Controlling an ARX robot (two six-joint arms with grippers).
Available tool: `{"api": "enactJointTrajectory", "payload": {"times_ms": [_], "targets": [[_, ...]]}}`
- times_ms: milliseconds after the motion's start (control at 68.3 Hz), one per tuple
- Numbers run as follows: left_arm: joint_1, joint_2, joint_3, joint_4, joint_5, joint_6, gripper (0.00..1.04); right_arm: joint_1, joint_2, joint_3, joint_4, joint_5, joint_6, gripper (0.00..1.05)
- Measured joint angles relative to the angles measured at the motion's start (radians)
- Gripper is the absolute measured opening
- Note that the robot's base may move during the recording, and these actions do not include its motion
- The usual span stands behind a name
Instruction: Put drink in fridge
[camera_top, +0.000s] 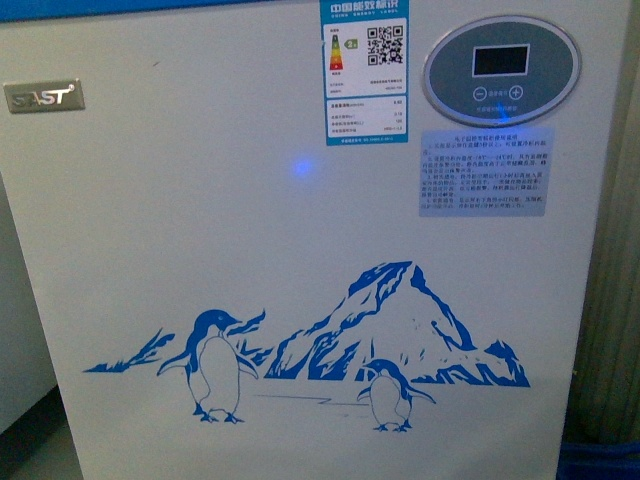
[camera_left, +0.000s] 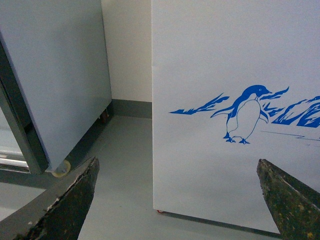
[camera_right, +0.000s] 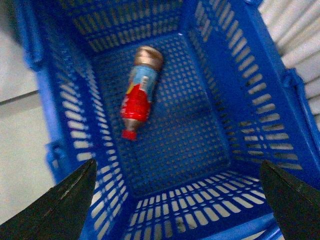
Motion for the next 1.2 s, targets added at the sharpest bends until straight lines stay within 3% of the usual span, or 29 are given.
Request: {"api": "enactJointTrajectory", "payload": {"times_ms": [161,351,673,849,1200], "targets": [[0.000,0.000,0.000,0.000,0.000,0.000,0.97,-0.069,0.551,0.140,0.320,0.011,0.009,0.97],[0.000,0.000,0.000,0.000,0.000,0.000,0.97,-0.059,1.070,0.351,0.420,-0.002,0.082,0.97],[0.000,0.000,0.000,0.000,0.000,0.000,0.97,0.014,1.603,0.756,0.430,-0.037,0.232,0.97],[0.000,0.000,0.000,0.000,0.000,0.000,0.97,0.040,1.748,0.926,0.396,-0.056,0.279,0.97],[0.000,0.000,0.000,0.000,0.000,0.000,0.97,0.074,1.907,1.171,0.258,0.006,0.278,0.97]]}}
